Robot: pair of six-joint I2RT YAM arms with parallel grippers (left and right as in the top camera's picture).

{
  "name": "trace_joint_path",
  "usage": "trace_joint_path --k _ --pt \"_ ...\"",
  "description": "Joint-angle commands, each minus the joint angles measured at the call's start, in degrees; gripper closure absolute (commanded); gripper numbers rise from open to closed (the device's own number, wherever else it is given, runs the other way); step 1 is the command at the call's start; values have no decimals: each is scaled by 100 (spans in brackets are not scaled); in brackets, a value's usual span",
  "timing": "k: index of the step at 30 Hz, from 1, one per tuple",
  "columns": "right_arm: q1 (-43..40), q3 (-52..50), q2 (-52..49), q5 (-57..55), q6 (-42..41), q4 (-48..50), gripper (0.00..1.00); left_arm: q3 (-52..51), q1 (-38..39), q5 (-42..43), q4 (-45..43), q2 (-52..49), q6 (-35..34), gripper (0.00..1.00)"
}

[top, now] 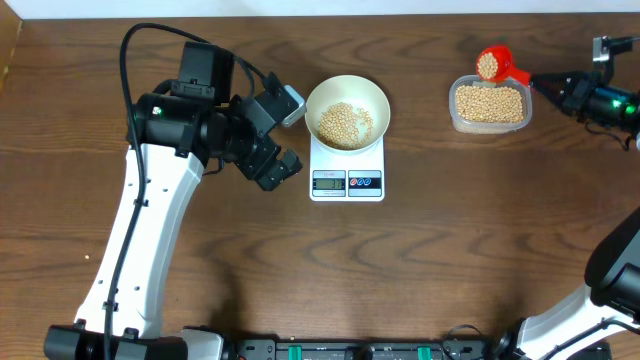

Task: Scoop item into bowl and weigh 50g on scale
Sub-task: 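Lift the filled scoop out of the tub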

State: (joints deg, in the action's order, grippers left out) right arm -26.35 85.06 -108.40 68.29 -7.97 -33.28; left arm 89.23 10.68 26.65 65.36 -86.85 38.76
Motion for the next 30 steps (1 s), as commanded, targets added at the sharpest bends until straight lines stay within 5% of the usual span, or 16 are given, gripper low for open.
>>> trace_joint_path --k 1,30 --pt "192 26 -66 413 -479 201 99 -22 17 31 9 48 -48 2" --pt "2461 26 -66 -442 -553 1209 99 -24 17 31 9 48 -48 2"
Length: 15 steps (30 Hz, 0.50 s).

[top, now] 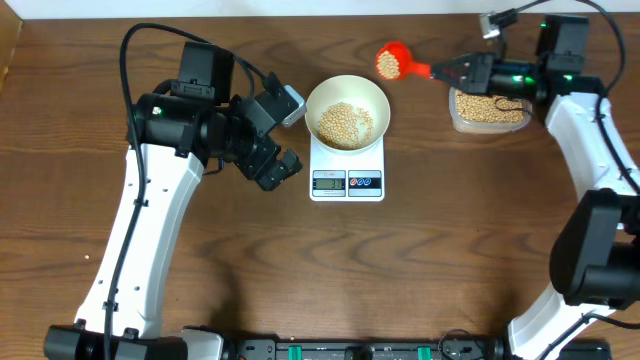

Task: Scoop item into bowl and weigh 50g on scale
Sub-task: 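Lift the filled scoop out of the tub, then carry the filled scoop left over the bowl on the scale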

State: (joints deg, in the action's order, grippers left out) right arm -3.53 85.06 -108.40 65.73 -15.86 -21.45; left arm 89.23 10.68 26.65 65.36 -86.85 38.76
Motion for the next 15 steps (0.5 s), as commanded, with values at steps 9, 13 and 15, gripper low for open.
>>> trace_joint_path --k 9,13,15 --pt "697 24 -66 -535 837 -66 99 -24 17 31 9 48 -48 2" --pt "782 24 -66 -590 1099 -225 99 -22 17 31 9 48 -48 2" --pt "815 24 -66 -697 1217 -348 99 -22 17 31 9 48 -48 2"
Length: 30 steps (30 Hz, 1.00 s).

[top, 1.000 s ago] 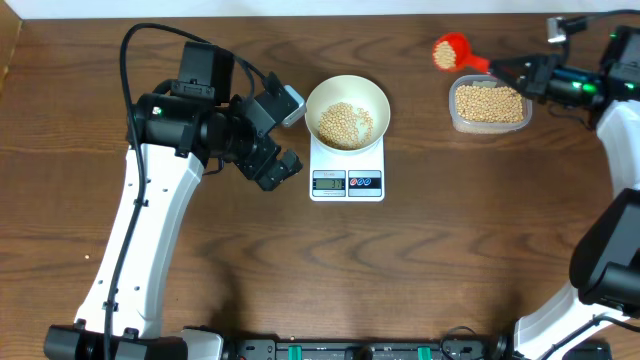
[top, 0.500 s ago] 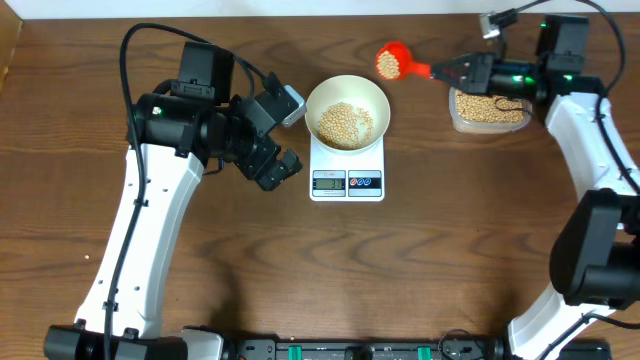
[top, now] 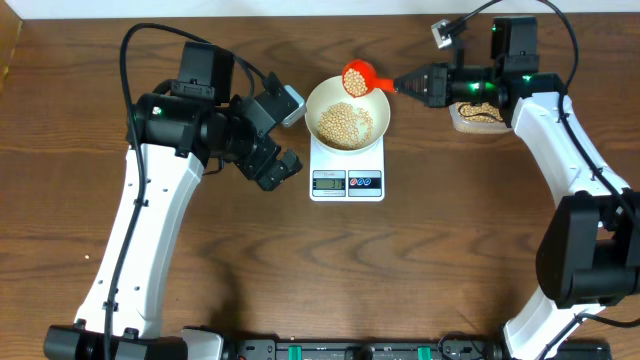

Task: Scoop item into bowl and weigh 50g on scale
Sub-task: 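Carry the filled scoop left over the bowl on the scale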

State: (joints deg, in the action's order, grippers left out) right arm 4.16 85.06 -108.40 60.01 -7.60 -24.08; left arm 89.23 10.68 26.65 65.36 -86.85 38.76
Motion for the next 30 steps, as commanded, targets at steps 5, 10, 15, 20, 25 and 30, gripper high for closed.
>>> trace_joint_path --k 5,10,15,20,25,30 --pt "201 24 -66 -640 675 -345 99 -24 17 31 9 48 -48 2" --pt "483 24 -66 -1049 1025 -501 99 -22 17 31 9 48 -50 2" --pt "723 24 -66 -1381 1349 -693 99 -24 17 31 9 48 -48 2" --pt "745 24 -66 -1558 1421 -697 99 -24 17 31 9 48 -48 2" --pt "809 26 -66 -1867 1825 -693 99 -24 17 31 9 48 -48 2" --pt "966 26 -66 -2116 1976 -697 99 -24 17 31 9 48 -48 2"
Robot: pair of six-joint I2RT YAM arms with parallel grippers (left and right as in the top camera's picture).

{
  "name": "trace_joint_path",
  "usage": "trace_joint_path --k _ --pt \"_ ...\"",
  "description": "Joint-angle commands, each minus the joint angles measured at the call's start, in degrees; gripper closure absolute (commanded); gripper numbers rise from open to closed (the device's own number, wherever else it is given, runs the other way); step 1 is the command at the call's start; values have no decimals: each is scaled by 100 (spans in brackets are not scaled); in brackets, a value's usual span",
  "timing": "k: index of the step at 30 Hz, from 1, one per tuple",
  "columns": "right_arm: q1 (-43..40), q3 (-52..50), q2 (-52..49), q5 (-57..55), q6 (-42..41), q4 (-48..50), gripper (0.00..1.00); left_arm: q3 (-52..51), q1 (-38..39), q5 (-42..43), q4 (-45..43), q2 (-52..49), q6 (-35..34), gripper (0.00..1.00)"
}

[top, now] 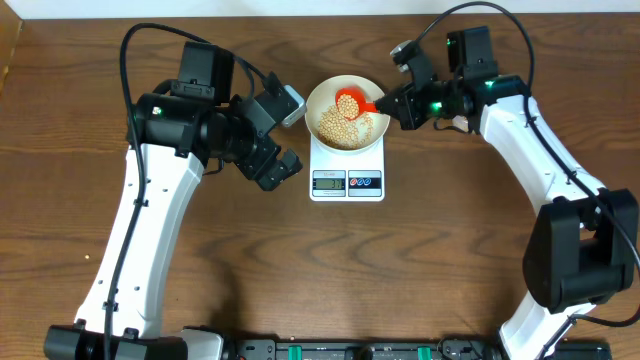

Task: Scoop item into bowl and weigh 50g on scale
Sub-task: 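Carry the filled scoop left over the bowl on the scale, then tip the red scoop to pour soybeans into the cream bowl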

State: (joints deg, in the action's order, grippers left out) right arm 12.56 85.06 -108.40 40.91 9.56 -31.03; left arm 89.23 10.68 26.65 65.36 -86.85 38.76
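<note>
A cream bowl [313, 100] holding pale beans [338, 126] stands on the white scale [347, 182] at the table's middle back. My right gripper [388, 102] is shut on the handle of a red scoop [349, 99], whose cup sits inside the bowl over the beans with its red inside showing. My left gripper [291, 136] stands open just left of the bowl and scale, nothing between its fingers. The bean container is hidden under the right arm.
The right arm [520, 120] stretches from the right edge across the back of the table. The left arm [160, 190] rises from the front left. The scale's display [329, 181] faces the front.
The right gripper has moved left and down with the scoop. The scoop was over the bowl's back rim full of beans, and now its cup is inside the bowl showing red.
The right gripper held the full scoop above the bean container at the far right. Then it held it between container and bowl, then at the bowl's back rim. Now the scoop is in the bowl. The left arm stayed put throughout.
</note>
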Motion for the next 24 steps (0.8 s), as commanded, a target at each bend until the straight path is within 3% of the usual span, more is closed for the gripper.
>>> trace_joint_path --k 1,13,24 --pt "155 26 -63 -289 302 -4 99 -22 17 31 9 48 -48 2" --pt "463 35 212 -1429 640 -2 99 -24 17 31 9 48 -48 2" --pt "470 39 278 -1445 638 48 99 -24 17 31 9 48 -48 2"
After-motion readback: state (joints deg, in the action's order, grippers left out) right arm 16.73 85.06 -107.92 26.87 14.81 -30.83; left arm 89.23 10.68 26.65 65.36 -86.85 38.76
